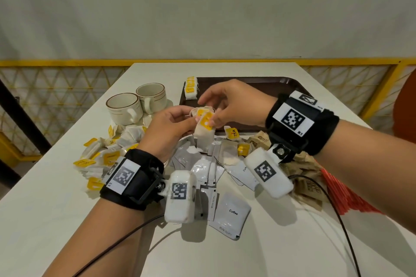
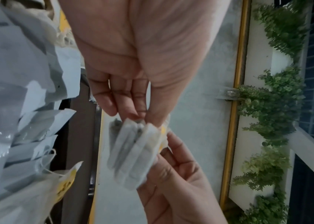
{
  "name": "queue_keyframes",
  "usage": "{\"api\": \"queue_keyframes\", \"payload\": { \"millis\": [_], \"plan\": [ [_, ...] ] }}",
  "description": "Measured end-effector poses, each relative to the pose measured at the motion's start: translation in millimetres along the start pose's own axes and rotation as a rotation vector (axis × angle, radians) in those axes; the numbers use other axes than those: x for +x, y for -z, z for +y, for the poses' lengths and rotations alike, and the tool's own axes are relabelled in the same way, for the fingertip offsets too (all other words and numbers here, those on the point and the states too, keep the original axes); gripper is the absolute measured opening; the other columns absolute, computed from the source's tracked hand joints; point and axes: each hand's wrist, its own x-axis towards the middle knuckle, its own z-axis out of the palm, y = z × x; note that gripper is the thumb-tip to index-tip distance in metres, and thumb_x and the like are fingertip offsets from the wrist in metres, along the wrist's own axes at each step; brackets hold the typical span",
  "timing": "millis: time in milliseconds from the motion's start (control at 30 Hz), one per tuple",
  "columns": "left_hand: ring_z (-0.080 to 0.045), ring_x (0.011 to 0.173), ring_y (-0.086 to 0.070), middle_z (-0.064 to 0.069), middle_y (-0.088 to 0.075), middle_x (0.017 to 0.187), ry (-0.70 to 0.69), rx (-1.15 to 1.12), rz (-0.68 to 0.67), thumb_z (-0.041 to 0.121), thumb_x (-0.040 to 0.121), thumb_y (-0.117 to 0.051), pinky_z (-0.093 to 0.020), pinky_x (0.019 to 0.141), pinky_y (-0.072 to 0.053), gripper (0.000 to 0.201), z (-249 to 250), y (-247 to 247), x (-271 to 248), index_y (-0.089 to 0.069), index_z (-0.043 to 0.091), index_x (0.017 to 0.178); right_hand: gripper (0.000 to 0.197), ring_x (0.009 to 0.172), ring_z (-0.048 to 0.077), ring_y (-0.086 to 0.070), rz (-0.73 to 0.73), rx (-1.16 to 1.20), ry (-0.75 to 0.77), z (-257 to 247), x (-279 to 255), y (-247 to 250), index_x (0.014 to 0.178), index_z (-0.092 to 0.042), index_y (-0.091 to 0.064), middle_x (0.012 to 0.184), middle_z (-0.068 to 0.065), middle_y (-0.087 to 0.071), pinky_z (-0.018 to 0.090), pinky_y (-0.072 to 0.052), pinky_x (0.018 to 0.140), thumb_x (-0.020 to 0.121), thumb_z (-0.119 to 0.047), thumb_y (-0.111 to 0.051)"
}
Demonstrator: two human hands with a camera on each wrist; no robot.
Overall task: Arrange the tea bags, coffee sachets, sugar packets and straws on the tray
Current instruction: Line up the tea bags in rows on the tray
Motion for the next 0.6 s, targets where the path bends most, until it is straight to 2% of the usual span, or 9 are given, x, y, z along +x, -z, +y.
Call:
{"api": "queue_keyframes", "payload": {
  "millis": [100, 133, 200, 300, 367, 433, 500, 567, 600],
  "plan": [
    [-0.011, 0.07, -0.067, -0.002, -0.072, 0.076, -0.003, -0.023, -0.023, 0.016, 0.073, -0.064, -0.02, 0.068, -0.055, 0.021, 2.9, -2.9, -1.6, -0.067, 0.008, 0.092, 0.036, 0.071, 0.014, -0.064, -0.006, 0.007, -0.024, 2.5, 1.1, 1.7, 0.109, -0.014, -0.065, 0.084, 0.004, -0.068, 0.033, -0.058, 0.068, 0.076, -0.011, -0.078],
    [-0.011, 0.071, -0.066, -0.001, -0.072, 0.076, -0.005, -0.018, -0.036, 0.019, 0.073, -0.064, -0.02, 0.069, -0.055, 0.022, 3.5, -4.0, -2.2, -0.068, 0.008, 0.092, 0.035, 0.072, 0.014, -0.063, -0.012, 0.025, -0.037, 3.6, 1.4, 3.1, 0.108, -0.014, -0.065, 0.082, 0.004, -0.067, 0.034, -0.057, 0.07, 0.076, -0.011, -0.079],
    [-0.011, 0.073, -0.067, -0.003, -0.073, 0.078, -0.006, 0.033, -0.057, 0.015, 0.072, -0.068, -0.019, 0.068, -0.055, 0.021, 3.1, -7.7, -4.3, -0.068, 0.008, 0.092, 0.034, 0.073, 0.009, -0.065, -0.048, 0.102, -0.076, 8.1, 1.6, 6.3, 0.107, -0.016, -0.064, 0.081, 0.0, -0.069, 0.032, -0.058, 0.073, 0.076, -0.011, -0.078],
    [-0.005, 0.068, -0.066, 0.001, -0.073, 0.076, 0.0, 0.121, -0.028, -0.001, 0.076, -0.069, -0.015, 0.063, -0.053, 0.016, -1.2, -9.5, -3.2, -0.067, 0.007, 0.09, 0.031, 0.077, 0.006, -0.067, -0.099, 0.191, -0.153, 21.8, 3.4, 13.6, 0.105, -0.018, -0.065, 0.081, -0.003, -0.072, 0.027, -0.057, 0.076, 0.078, -0.012, -0.077],
    [-0.009, 0.072, -0.066, -0.002, -0.073, 0.081, 0.013, 0.147, 0.02, -0.001, 0.078, -0.069, -0.019, 0.068, -0.055, 0.016, -3.4, -5.9, -0.7, -0.068, 0.008, 0.091, 0.029, 0.082, 0.01, -0.066, -0.088, 0.085, -0.231, 35.5, 7.5, 18.5, 0.106, -0.017, -0.067, 0.082, -0.005, -0.069, 0.025, -0.056, 0.074, 0.078, -0.015, -0.077],
    [-0.017, 0.081, -0.065, -0.009, -0.072, 0.091, 0.025, 0.158, 0.055, 0.003, 0.079, -0.069, -0.029, 0.078, -0.054, 0.017, -3.9, -1.8, 1.4, -0.068, 0.008, 0.095, 0.033, 0.087, 0.014, -0.063, -0.121, -0.178, -0.268, 48.0, 11.7, 19.5, 0.111, -0.019, -0.067, 0.087, -0.007, -0.065, 0.025, -0.052, 0.074, 0.08, -0.019, -0.076],
    [-0.019, 0.083, -0.065, -0.011, -0.072, 0.093, 0.037, 0.156, 0.063, 0.004, 0.08, -0.068, -0.032, 0.079, -0.053, 0.017, -4.3, 0.0, 2.4, -0.068, 0.008, 0.096, 0.043, 0.091, 0.011, -0.057, -0.217, -0.434, -0.235, 55.7, 13.5, 14.7, 0.124, -0.024, -0.061, 0.099, -0.008, -0.058, 0.025, -0.044, 0.078, 0.082, -0.019, -0.073],
    [-0.02, 0.081, -0.065, -0.01, -0.072, 0.09, 0.042, 0.168, 0.056, 0.004, 0.08, -0.069, -0.033, 0.078, -0.053, 0.016, -5.2, 0.0, 2.8, -0.069, 0.01, 0.095, 0.05, 0.092, 0.004, -0.049, -0.3, -0.503, -0.184, 60.2, 14.4, 7.9, 0.13, -0.029, -0.057, 0.105, -0.011, -0.051, 0.024, -0.038, 0.079, 0.084, -0.013, -0.069],
    [-0.021, 0.081, -0.064, -0.01, -0.072, 0.09, 0.047, 0.172, 0.053, 0.005, 0.08, -0.069, -0.035, 0.078, -0.052, 0.016, -5.6, -0.1, 2.8, -0.069, 0.011, 0.095, 0.048, 0.092, 0.002, -0.047, -0.321, -0.51, -0.153, 62.7, 15.7, 5.2, 0.128, -0.027, -0.059, 0.106, -0.012, -0.052, 0.023, -0.038, 0.078, 0.083, -0.012, -0.069]
  ]
}}
